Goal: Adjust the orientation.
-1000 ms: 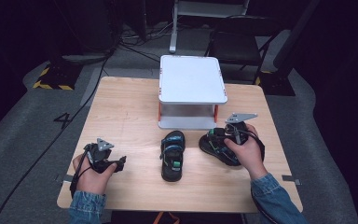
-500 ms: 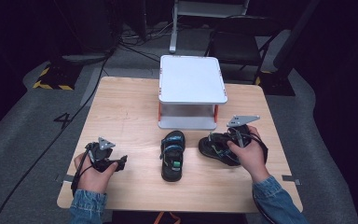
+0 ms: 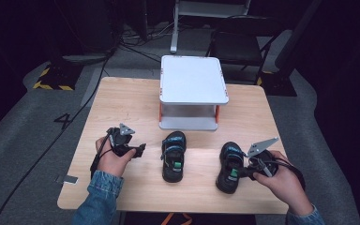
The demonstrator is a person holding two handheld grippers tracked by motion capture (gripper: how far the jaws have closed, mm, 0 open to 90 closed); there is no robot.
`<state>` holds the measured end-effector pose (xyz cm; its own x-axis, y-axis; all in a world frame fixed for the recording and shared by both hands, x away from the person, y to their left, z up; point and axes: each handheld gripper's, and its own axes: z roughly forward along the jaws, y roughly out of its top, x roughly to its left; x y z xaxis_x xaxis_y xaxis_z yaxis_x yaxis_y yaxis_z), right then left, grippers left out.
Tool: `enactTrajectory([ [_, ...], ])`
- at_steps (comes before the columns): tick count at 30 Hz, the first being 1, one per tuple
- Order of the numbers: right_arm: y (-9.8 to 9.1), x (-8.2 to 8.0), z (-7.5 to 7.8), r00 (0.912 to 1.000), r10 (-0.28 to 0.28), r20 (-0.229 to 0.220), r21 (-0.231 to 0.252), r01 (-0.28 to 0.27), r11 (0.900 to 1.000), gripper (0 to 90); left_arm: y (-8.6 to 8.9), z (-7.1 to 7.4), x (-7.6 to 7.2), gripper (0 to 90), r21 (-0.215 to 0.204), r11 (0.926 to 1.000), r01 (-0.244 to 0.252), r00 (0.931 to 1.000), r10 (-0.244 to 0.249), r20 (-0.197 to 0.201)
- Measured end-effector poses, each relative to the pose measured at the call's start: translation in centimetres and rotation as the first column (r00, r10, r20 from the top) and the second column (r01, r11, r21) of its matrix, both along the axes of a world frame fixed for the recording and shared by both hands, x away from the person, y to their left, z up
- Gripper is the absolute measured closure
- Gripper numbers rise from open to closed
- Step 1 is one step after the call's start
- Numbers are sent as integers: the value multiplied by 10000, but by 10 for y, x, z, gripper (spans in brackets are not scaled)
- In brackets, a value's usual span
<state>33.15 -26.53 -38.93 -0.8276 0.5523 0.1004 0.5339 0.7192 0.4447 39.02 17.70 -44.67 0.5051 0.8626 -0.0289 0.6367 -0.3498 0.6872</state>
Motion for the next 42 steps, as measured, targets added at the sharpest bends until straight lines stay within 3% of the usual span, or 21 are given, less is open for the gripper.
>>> enactTrajectory([
  [1, -1, -3, -2, 10000, 21, -38, -269, -22, 9996, 875, -2, 0, 2, 243, 7, 10000, 65, 10000, -65, -11],
  [4, -1, -8, -2, 9999, 66, 112, -256, -63, 9997, 867, -5, -1, 6, 243, -4, 9999, 169, 9999, -169, -17],
  [7, -2, -9, 1, 9996, 99, 259, 231, -105, 9997, 797, -8, -2, 8, 243, 19, 9997, 223, 9997, -223, -73],
  [10, -7, -5, 4, 9964, -319, 792, 968, 241, 9950, 584, -5, -2, 7, 242, 19, 9999, 162, 9998, -162, -83],
  [11, -8, -3, 5, 9915, -637, 1136, 1291, 488, 9904, 524, -4, -2, 6, 242, 4, 10000, 86, 9999, -86, -90],
  [13, -10, 2, 6, 9667, -1106, 2308, 737, 960, 9927, 446, -3, -2, 5, 242, 48, 10000, 78, 9999, -78, -80],
  [14, -10, 5, 5, 9556, -1237, 2675, 479, 1151, 9922, 432, 0, -2, 3, 242, -22, 10000, -12, 10000, 12, -93],
  [15, -11, 9, 2, 9515, -1282, 2796, 322, 1242, 9917, 430, 1, -3, 2, 242, -6, 10000, -63, 10000, 63, -58],
  [18, -4, 18, -15, 9630, -1026, 2492, -227, 1117, 9935, 456, 6, -4, -1, 242, 13, 9999, -147, 9998, 147, -98],
  [21, 10, 27, -33, 9699, -497, 2383, -612, 660, 9959, 591, 10, -4, -5, 242, 11, 9997, -235, 9997, 235, -101],
  [22, 15, 29, -36, 9671, -382, 2514, -776, 595, 9952, 658, 11, -4, -7, 242, -29, 9996, -272, 9996, 272, -104],
  [24, 19, 31, -35, 9594, -211, 2811, -950, 497, 9942, 700, 16, -4, -10, 242, -11, 9994, -337, 9994, 337, -95],
  [26, 20, 32, -33, 9591, -180, 2827, -690, 390, 9969, 701, 19, -4, -12, 244, -19, 9992, -408, 9991, 408, -84],
  [27, 23, 35, -28, 9562, -93, 2926, -214, 162, 9996, 708, 25, -5, -17, 244, -16, 9983, -588, 9982, 587, -135],
  [29, 28, 38, -27, 9470, 8, 3213, 29, -18, 10000, 720, 31, -6, -21, 245, -15, 9974, -715, 9972, 714, -206],
  [30, 28, 38, -27, 9470, 8, 3213, 29, -18, 10000, 720, 31, -6, -21, 245, -15, 9974, -715, 9972, 714, -206],
  [34, 53, 51, -27, 9404, -141, 3398, 1153, -268, 9930, 725, 45, -10, -36, 246, -16, 9934, -1150, 9930, 1149, -286],
  [36, 60, 54, -28, 9377, -206, 3468, 1300, -263, 9912, 723, 48, -11, -39, 246, 25, 9927, -1209, 9922, 1209, -304],
  [37, 75, 60, -31, 9342, -327, 3552, 1535, -237, 9879, 718, 54, -11, -44, 246, 42, 9903, -1391, 9899, 1391, -271],
  [41, 100, 69, -41, 9283, -510, 3682, 1969, -243, 9801, 715, 62, -12, -53, 247, 50, 9858, -1678, 9853, 1679, -313],
  [42, 103, 70, -44, 9228, -572, 3810, 2004, -220, 9795, 715, 63, -12, -55, 246, 53, 9849, -1730, 9844, 1731, -321],
])
